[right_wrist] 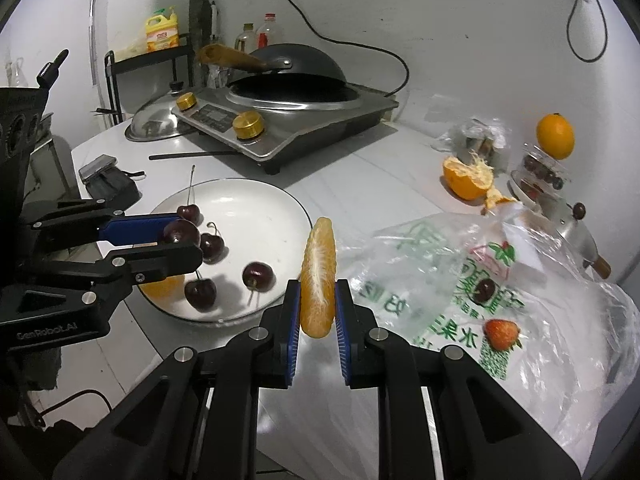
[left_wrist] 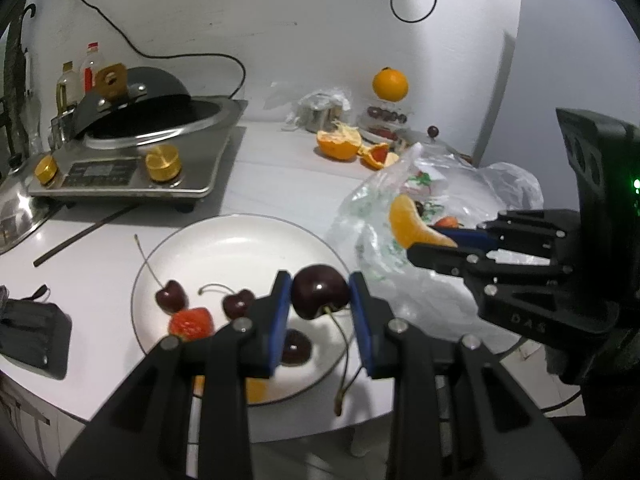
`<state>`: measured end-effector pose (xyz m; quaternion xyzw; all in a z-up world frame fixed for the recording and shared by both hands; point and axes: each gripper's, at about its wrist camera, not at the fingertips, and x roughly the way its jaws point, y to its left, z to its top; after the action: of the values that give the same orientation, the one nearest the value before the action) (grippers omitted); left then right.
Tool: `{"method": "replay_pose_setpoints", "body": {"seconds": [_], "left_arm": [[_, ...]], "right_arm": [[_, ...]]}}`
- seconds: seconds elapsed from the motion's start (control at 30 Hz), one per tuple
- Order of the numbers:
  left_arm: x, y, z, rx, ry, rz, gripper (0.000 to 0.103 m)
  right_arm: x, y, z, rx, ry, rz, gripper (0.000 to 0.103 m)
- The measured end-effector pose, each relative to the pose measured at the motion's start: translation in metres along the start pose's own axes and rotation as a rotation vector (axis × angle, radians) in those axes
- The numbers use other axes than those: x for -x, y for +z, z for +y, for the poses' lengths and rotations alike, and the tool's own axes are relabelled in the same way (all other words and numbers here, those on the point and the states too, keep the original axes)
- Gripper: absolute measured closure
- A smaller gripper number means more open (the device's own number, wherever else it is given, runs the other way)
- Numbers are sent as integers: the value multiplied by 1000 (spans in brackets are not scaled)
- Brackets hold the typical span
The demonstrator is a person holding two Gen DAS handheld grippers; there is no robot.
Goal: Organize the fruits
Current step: 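Carry the held cherry and tangerine segment over the white plate with both tools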
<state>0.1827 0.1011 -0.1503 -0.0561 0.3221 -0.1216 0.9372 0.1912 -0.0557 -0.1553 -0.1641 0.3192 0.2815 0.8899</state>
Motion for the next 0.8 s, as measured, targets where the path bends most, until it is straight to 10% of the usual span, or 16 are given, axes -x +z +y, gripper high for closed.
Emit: {"method": "replay_pose_setpoints", "body": {"seconds": [0.8], "left_arm": [[-29,17,54,20,30,8,73]], "right_arm": [[-52,30,24,29,92,4,85]]}}
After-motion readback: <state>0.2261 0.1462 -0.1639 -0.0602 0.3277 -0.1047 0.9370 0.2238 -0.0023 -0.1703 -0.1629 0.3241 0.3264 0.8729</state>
